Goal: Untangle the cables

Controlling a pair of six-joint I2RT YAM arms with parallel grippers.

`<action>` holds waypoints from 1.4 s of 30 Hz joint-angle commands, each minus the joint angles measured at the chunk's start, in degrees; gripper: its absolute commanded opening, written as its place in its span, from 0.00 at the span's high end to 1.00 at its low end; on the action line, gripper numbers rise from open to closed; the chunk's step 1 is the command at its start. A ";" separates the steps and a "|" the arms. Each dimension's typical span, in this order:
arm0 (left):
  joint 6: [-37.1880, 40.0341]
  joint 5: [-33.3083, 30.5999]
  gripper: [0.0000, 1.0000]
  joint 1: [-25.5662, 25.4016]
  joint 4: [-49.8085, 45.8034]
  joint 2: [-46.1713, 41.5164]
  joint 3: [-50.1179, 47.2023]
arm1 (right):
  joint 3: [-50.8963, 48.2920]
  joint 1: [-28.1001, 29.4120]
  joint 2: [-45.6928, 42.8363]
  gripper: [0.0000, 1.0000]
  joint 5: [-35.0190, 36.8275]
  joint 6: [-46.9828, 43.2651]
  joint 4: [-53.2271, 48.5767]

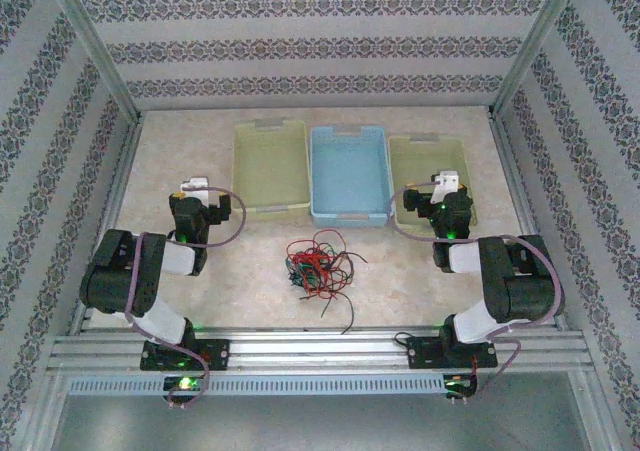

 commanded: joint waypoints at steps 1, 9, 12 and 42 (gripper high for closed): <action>0.52 1.10 0.01 -0.59 2.71 0.38 -0.71 | 0.01 -0.38 0.32 0.02 -1.25 -0.10 0.90; 0.52 1.11 0.01 -0.60 2.73 0.38 -0.71 | -0.25 -0.27 0.32 0.02 -1.41 -0.16 1.33; 0.56 1.11 0.01 -0.60 2.72 0.38 -0.71 | -0.25 -0.27 0.33 0.02 -1.41 -0.19 1.33; -0.03 2.37 0.01 0.32 -6.84 -3.80 2.68 | 4.04 0.96 -11.12 0.02 5.65 2.28 -17.98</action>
